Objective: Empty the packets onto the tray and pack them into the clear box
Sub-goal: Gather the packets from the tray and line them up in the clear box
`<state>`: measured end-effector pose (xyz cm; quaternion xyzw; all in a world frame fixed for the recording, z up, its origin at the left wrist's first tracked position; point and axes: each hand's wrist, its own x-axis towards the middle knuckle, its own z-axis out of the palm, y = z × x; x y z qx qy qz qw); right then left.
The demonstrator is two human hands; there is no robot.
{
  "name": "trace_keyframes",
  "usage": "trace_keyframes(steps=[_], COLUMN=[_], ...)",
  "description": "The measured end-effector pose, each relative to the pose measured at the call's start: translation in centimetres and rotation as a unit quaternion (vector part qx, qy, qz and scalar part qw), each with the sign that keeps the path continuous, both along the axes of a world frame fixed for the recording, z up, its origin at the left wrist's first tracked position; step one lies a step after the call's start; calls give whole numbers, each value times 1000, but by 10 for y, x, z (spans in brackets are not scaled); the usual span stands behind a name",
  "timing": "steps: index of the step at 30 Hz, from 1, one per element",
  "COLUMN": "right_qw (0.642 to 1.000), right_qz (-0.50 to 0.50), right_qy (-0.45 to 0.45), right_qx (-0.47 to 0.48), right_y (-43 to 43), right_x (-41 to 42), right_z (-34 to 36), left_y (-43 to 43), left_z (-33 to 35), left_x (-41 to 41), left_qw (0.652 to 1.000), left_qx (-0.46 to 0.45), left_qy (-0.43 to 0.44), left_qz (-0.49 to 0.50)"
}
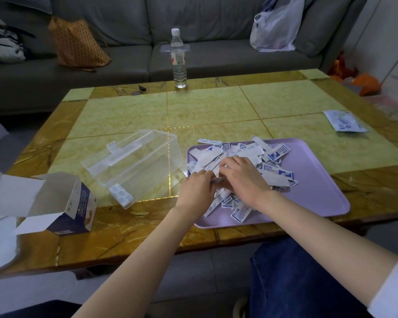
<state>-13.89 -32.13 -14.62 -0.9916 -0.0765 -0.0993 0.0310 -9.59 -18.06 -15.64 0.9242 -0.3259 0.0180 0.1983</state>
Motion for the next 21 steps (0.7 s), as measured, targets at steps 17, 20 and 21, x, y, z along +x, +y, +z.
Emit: trace_keyframes(steps=[17, 20, 21], right_qw=[984, 985, 984], right_qz=[-55, -66, -70], right_qy=[78, 41, 41], right_qx=[151, 153, 160], right_y=[23, 19, 18], right_x=[-17, -21, -23], right_z=[-25, -23, -22], left_y=[24, 30, 33], left_z=[-19, -18, -19], left_x=[-19, -14, -13], left_qw=[992, 999, 1000], left_qx=[124, 40, 22], left_qy=[17, 19, 19], left_qz=[-26, -3, -3])
